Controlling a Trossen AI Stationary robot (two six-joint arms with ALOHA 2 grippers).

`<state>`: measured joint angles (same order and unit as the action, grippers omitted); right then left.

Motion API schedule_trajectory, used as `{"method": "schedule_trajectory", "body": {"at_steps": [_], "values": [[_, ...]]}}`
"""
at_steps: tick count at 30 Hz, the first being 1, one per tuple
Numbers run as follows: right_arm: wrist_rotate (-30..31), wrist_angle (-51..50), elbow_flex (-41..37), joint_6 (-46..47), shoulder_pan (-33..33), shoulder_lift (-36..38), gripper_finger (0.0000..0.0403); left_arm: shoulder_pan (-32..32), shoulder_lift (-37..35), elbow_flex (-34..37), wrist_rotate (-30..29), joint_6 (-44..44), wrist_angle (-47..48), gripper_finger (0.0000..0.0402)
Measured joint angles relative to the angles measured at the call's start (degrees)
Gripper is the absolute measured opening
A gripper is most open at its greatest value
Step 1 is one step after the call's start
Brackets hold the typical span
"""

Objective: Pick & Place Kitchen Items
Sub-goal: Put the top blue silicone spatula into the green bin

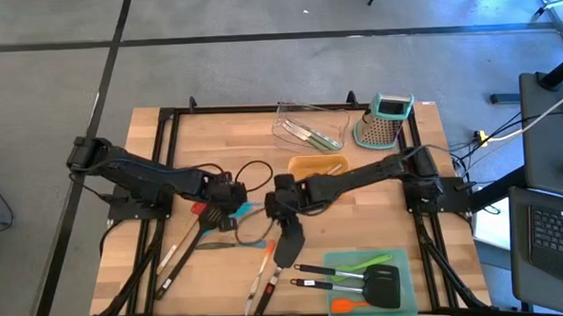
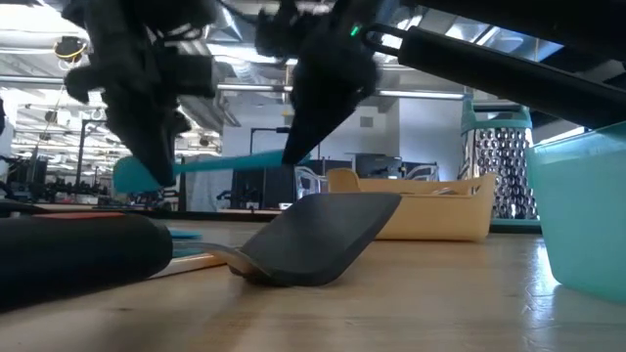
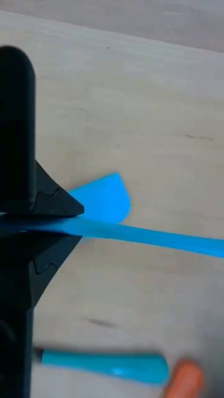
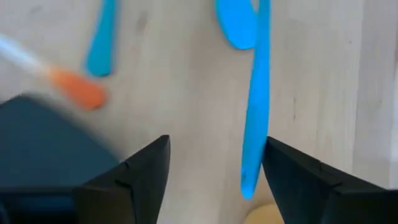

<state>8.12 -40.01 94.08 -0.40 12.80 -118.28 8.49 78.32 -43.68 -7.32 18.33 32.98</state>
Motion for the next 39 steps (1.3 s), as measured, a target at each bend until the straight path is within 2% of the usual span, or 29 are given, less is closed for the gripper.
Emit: {"method": "schedule_trajectory", "body": {"at_steps": [4,7,11,14,16,23,27,32,35,39], "values": [[0.5,-6.3,0.1,-0.2,4.8,3.1,0.0249,3.0,0.0,-2.5,-2.0,1.3,1.6,0.0017],[0.6,-9.4,0.2,1.1,9.0,5.2,0.0249,3.9,0.1,-5.1,-8.0,4.3,5.2,0.0015],[12.4,-11.2,0.2,3.3,13.9,7.2,0.0249,5.6,-0.1,-8.7,-11.0,5.6,11.3,0.0015],[21.5,-11.2,0.2,4.7,17.2,8.1,0.0250,6.3,-0.2,-11.5,-12.6,5.6,11.6,0.0015],[24.0,-12.5,0.2,6.1,19.5,8.9,0.0250,7.0,-0.2,-13.1,-12.2,5.8,11.5,0.0015],[24.9,-20.4,0.2,17.0,26.0,11.9,0.0250,10.4,0.5,-18.8,-10.3,6.8,7.2,0.0015],[30.9,-24.9,0.2,25.3,31.0,12.1,0.0250,12.5,2.6,-21.4,-8.1,6.7,3.4,0.0015],[39.0,-28.7,0.2,33.4,35.3,12.6,0.0250,14.1,8.4,-25.8,-7.8,5.4,0.7,0.0015],[42.4,-31.1,0.2,37.6,37.7,14.6,0.0250,14.3,13.0,-29.0,-4.8,3.7,-2.3,0.0015],[47.9,-31.5,-0.7,39.0,39.0,19.9,0.0250,14.2,19.6,-34.9,-1.2,2.4,-1.2,0.0015]]}}
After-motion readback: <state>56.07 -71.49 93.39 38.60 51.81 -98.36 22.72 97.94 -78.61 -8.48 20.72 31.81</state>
